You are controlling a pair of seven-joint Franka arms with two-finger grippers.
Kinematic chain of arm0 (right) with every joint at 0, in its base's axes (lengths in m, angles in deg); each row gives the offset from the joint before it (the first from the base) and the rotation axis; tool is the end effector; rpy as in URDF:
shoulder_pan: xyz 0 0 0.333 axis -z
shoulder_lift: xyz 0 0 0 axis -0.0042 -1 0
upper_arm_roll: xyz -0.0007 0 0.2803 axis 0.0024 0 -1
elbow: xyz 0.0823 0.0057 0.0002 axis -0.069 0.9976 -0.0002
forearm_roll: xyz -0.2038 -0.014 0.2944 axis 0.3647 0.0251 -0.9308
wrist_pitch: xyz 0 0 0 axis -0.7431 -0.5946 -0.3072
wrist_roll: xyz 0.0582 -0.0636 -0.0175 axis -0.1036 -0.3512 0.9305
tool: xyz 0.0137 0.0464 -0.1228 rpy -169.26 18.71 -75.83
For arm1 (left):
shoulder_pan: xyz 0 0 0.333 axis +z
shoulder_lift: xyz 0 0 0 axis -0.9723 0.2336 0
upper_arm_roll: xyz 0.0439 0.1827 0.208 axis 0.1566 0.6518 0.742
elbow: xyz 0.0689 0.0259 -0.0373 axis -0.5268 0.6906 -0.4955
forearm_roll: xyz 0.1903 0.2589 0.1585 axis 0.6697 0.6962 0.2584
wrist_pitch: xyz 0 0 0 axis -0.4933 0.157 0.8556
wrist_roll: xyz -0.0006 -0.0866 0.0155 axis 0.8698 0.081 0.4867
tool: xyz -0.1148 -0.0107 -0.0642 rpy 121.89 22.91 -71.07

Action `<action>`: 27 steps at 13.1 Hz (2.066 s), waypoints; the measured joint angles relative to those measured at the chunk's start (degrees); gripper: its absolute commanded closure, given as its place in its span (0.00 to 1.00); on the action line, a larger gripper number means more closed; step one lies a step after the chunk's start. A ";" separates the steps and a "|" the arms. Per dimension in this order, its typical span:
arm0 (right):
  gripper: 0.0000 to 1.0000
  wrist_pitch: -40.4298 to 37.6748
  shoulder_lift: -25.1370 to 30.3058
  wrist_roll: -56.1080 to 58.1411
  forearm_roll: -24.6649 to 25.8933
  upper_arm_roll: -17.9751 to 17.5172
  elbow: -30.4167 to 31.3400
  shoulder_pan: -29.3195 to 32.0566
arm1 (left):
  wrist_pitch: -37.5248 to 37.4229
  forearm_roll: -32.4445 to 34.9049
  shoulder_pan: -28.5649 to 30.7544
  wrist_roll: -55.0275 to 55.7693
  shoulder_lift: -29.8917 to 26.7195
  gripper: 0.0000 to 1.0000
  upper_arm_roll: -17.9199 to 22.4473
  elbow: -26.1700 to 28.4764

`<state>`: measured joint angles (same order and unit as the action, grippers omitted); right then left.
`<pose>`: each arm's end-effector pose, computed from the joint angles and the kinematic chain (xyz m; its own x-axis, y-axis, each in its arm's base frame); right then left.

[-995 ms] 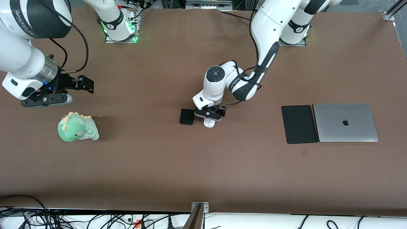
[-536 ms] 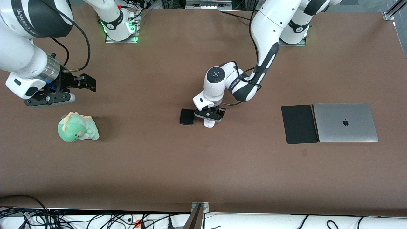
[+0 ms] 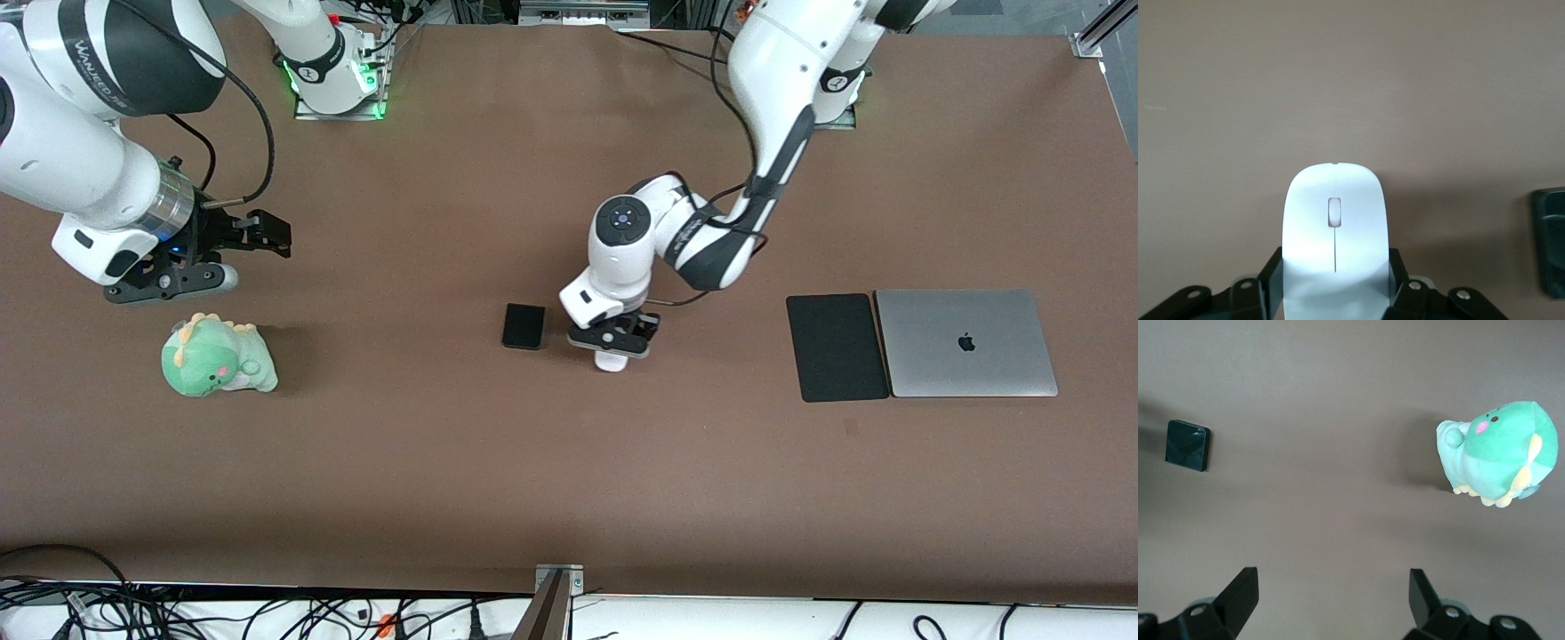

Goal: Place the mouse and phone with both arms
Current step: 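Carry the mouse toward the black pad while the right gripper reaches the phone, then grasp the black phone with the right gripper while the left gripper lowers the mouse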

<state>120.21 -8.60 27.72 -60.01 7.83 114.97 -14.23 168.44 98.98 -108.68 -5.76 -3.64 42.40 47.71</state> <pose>0.5442 0.1073 0.4653 0.9806 0.1654 -0.1051 0.1622 -0.9860 -0.0377 0.5314 -0.3852 0.2252 0.9773 -0.2002 0.0697 -0.1939 -0.9771 -0.0877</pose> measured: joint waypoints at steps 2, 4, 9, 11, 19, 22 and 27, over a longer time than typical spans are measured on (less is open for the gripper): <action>0.00 2.75 -0.27 -1.10 -1.93 -0.03 1.83 -0.13 | -9.44 0.00 3.87 -5.93 -5.44 0.84 -0.01 -0.14; 0.00 5.68 -1.41 -5.41 -3.06 -0.13 3.55 -1.85 | -14.72 -2.10 9.84 -14.12 -9.46 0.84 0.08 -0.10; 0.00 18.99 -9.38 -22.60 -3.29 -0.58 4.49 -12.78 | -17.02 -5.71 27.52 -27.48 -10.55 0.85 0.35 1.71; 0.00 24.74 -12.91 -28.63 -3.29 -0.66 4.56 -16.56 | -15.84 -2.50 30.33 -27.91 -8.49 0.84 0.40 2.62; 0.00 43.97 -26.99 -42.55 -2.16 -0.34 5.92 -28.66 | -9.26 0.19 35.78 -27.77 -3.69 0.83 0.71 5.83; 0.00 47.27 -30.09 -43.91 1.16 0.21 6.29 -29.19 | -5.88 0.19 35.87 -25.92 -3.70 0.83 0.59 9.16; 0.00 49.50 -31.64 -44.69 3.07 0.67 6.28 -29.39 | 1.88 0.20 35.84 -20.97 -4.01 0.83 0.45 15.06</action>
<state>169.70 -40.24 -16.96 -56.94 8.50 121.25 -43.62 170.31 99.17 -72.84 -26.74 -7.65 42.85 62.77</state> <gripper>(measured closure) 0.000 0.379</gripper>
